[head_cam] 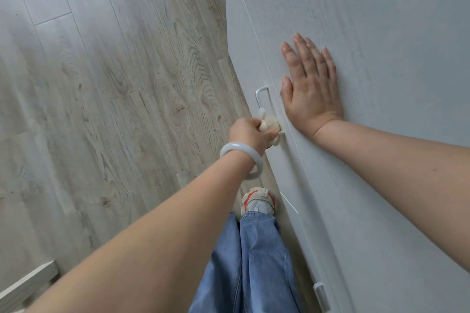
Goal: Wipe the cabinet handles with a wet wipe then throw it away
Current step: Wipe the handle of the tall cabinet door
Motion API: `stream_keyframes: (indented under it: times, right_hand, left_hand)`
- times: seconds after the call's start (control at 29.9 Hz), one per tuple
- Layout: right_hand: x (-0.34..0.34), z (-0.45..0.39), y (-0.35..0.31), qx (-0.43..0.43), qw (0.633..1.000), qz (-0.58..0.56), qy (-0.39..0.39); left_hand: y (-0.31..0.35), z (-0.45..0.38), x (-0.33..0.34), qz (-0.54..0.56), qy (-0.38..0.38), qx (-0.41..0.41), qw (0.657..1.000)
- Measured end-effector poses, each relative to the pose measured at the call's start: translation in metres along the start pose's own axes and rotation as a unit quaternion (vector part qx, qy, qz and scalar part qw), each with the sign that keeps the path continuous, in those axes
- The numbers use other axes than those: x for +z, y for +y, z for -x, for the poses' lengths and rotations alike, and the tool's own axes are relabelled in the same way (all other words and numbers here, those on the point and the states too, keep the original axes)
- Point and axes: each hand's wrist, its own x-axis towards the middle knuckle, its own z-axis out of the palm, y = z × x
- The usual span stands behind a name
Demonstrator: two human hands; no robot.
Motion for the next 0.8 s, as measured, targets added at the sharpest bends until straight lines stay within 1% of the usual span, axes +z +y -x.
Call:
stream_keyframes:
  times: [0.1, 0.2, 0.27, 0.4, 0.47, 0.53, 0.6, 0.67, 0.8]
  right_hand:
    - [0.0, 0.0, 0.001, 0.006, 1.0, -0.007, -0.018]
    - [-0.006, 0.0, 0.0, 0.015, 0.998, -0.024, -0.051]
    - [-0.014, -0.003, -0.004, 0.032, 0.994, -0.064, -0.087]
    - [-0.047, 0.007, -0.018, 0.1, 0.961, -0.15, -0.208]
    - [-0.077, 0.028, -0.021, 0.135, 0.941, -0.192, -0.244]
    - [-0.117, 0.052, -0.018, 0.168, 0.929, -0.227, -0.239]
    - [-0.159, 0.074, -0.012, 0.204, 0.927, -0.231, -0.213]
    - [-0.207, 0.094, -0.004, 0.241, 0.927, -0.225, -0.178]
    - [-0.292, 0.125, 0.014, 0.298, 0.929, -0.184, -0.118]
  left_hand:
    - [0.009, 0.006, -0.02, -0.099, 0.002, 0.037, 0.994]
    - [0.021, 0.019, -0.042, -0.131, 0.032, 0.071, 0.988]
    - [0.031, 0.029, -0.055, -0.152, 0.046, 0.085, 0.984]
    - [0.047, 0.061, -0.069, -0.208, 0.056, 0.111, 0.97]
    - [0.061, 0.087, -0.07, -0.249, 0.064, 0.141, 0.956]
    - [0.082, 0.119, -0.066, -0.288, 0.057, 0.18, 0.939]
    - [0.104, 0.152, -0.059, -0.335, 0.043, 0.228, 0.913]
    - [0.132, 0.187, -0.049, -0.364, 0.022, 0.274, 0.89]
    - [0.183, 0.25, -0.019, -0.388, -0.032, 0.345, 0.854]
